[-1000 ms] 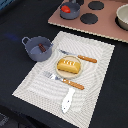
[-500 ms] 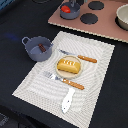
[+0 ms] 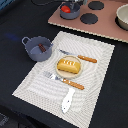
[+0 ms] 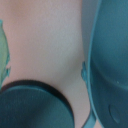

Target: Interact with the objects in diverse but meaningful ways.

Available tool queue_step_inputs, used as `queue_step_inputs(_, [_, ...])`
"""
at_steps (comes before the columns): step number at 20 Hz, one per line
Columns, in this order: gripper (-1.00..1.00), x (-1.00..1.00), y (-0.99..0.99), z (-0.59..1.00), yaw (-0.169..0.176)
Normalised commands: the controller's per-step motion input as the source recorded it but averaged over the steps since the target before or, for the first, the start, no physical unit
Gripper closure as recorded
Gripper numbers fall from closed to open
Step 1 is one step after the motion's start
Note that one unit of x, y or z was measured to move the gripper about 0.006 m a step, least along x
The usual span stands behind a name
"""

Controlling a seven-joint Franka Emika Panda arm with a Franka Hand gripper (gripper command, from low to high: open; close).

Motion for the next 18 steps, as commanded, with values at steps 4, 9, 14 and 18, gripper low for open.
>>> queue_step_inputs(4, [1.0,0.02,0.21,-0.23,-0.006])
queue_step_inputs(9, [1.0,0.01,0.21,-0.22,-0.004])
queue_step_inputs(14, [1.0,0.0,0.19,-0.22,-0.001])
queue_step_inputs(18, [1.0,0.0,0.17,-0.22,0.0])
